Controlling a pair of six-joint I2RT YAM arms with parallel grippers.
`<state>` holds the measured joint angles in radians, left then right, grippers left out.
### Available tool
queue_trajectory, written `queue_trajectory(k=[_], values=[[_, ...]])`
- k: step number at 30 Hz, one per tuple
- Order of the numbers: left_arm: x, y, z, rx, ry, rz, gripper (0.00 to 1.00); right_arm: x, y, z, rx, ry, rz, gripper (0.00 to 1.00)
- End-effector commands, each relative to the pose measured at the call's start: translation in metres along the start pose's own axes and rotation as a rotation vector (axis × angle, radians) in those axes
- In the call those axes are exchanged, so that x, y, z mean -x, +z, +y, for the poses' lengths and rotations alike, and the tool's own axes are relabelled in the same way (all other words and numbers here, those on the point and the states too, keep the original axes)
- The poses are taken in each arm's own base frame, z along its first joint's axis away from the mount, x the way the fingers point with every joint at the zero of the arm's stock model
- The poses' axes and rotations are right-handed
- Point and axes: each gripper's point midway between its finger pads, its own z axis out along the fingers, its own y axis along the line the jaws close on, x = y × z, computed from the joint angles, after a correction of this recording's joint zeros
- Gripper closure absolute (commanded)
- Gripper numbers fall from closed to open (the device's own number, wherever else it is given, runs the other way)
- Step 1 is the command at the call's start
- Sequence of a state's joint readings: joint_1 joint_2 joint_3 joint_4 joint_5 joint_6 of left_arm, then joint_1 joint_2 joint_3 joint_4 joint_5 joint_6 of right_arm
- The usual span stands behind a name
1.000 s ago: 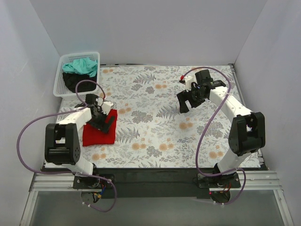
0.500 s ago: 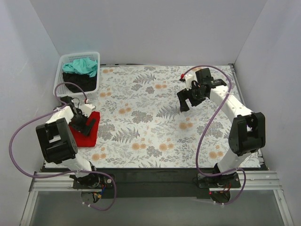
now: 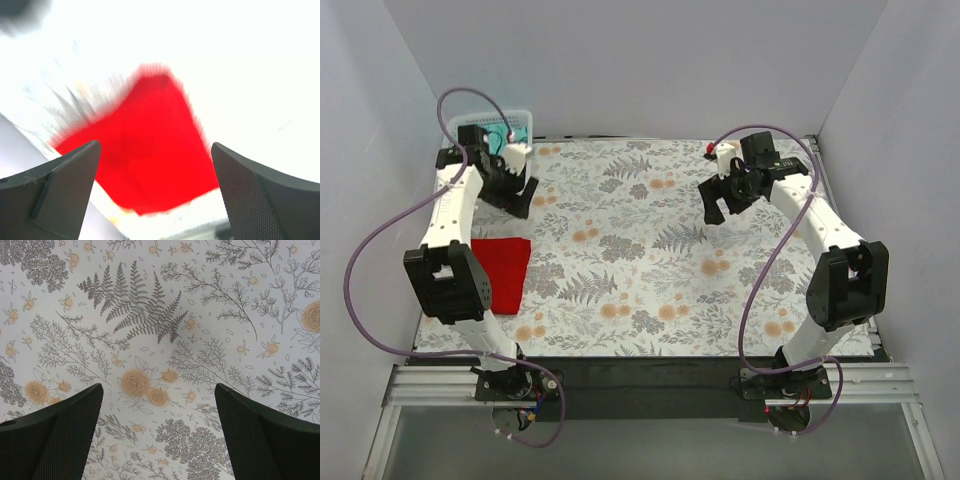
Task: Fold and stack the t-shirts
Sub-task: Reset both grippers
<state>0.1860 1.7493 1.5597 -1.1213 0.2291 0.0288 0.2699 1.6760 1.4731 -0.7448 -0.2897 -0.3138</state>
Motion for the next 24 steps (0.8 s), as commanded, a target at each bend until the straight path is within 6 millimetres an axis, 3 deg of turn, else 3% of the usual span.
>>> queue_trajectory(k=[1,2,5,6,8,9,11,12,13,15,16,17,19,24], values=[[0.088,-0.044,-0.036,-0.018,-0.099,-0.222,0.07,0.022,-0.024,-0.009,-0.044,-0.024,-0.068,0.02],[0.123,-0.061,-0.037,-0.036,-0.101,-0.311,0.07,0.023,-0.026,-0.011,-0.054,-0.023,-0.072,0.02],[0.179,-0.073,-0.057,-0.173,-0.174,-0.422,0.07,0.025,-0.032,-0.020,-0.081,-0.015,-0.076,0.02],[0.191,-0.070,-0.073,-0.205,-0.164,-0.430,0.07,0.027,-0.036,-0.023,-0.088,-0.014,-0.083,0.02],[0.213,-0.062,-0.078,-0.211,-0.199,-0.484,0.07,0.026,-0.038,-0.030,-0.103,-0.005,-0.079,0.02],[0.210,-0.043,-0.087,-0.189,-0.211,-0.453,0.07,0.022,-0.037,-0.036,-0.113,0.006,-0.071,0.02],[0.226,-0.028,-0.091,-0.154,-0.246,-0.506,0.07,0.007,-0.027,-0.037,-0.094,0.040,-0.038,0.02],[0.214,-0.006,-0.102,-0.135,-0.252,-0.462,0.07,0.002,-0.024,-0.035,-0.071,0.059,-0.031,0.02],[0.212,0.003,-0.107,-0.125,-0.255,-0.458,0.07,-0.015,-0.017,-0.035,-0.052,0.094,0.004,0.02],[0.214,0.020,-0.120,-0.113,-0.260,-0.475,0.07,-0.028,-0.009,-0.031,-0.020,0.121,0.019,0.01],[0.200,0.038,-0.124,-0.110,-0.276,-0.433,0.07,-0.033,-0.006,-0.030,-0.013,0.127,0.025,0.02],[0.198,0.046,-0.129,-0.119,-0.289,-0.423,0.07,-0.046,-0.002,-0.026,-0.004,0.145,0.046,0.02],[0.185,0.061,-0.138,-0.136,-0.297,-0.379,0.07,-0.049,0.001,-0.026,-0.002,0.146,0.037,0.02],[0.182,0.062,-0.137,-0.116,-0.300,-0.379,0.07,-0.050,0.002,-0.024,-0.002,0.146,0.030,0.02]])
